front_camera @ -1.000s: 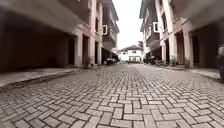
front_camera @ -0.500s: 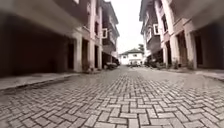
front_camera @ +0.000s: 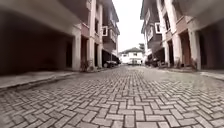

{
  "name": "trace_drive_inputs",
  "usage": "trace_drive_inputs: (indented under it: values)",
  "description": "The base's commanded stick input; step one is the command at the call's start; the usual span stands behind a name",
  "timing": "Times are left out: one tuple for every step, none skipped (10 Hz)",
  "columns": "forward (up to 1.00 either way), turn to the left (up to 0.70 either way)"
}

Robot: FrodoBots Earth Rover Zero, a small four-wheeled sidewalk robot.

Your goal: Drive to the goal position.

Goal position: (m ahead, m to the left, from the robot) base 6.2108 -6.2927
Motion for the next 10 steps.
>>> trace_drive_inputs:
  values:
    - [0.7,0.0]
    - [0.7,0.0]
    - [0.7,0.0]
    - [0.7,0.0]
    - [0.7,0.0]
    - [0.7,-0.05]
    - [0.7,-0.18]
    - [0.7,-0.35]
    - [0.7,-0.32]
    - [0.7,-0.1]
